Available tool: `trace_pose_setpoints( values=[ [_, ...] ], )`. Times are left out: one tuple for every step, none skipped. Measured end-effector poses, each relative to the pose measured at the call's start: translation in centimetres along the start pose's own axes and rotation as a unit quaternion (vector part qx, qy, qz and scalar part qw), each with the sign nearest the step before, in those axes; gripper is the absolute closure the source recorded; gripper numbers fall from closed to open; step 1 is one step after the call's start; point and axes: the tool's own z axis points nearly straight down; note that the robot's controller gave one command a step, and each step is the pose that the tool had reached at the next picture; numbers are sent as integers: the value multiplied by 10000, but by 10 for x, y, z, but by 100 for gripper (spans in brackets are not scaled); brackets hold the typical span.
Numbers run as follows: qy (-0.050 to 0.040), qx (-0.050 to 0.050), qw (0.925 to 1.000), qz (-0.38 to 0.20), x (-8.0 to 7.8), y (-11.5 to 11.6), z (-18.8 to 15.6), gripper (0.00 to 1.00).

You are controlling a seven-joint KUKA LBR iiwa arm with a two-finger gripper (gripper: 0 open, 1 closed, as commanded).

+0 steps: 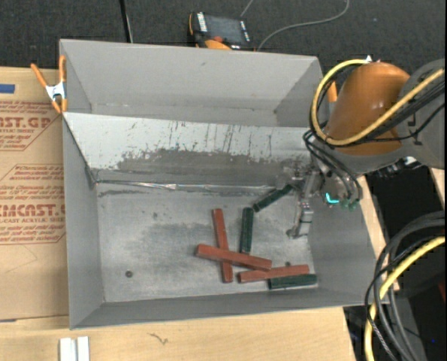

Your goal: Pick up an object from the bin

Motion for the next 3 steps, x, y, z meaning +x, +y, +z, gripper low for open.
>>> trace_pose_setpoints(
  values=[
    [-6,-8,10000,90,-24,15,99,0],
    [-37,3,10000,93,-26,14,95,100],
    [-37,4,10000,91,-26,14,95,0]
  ],
)
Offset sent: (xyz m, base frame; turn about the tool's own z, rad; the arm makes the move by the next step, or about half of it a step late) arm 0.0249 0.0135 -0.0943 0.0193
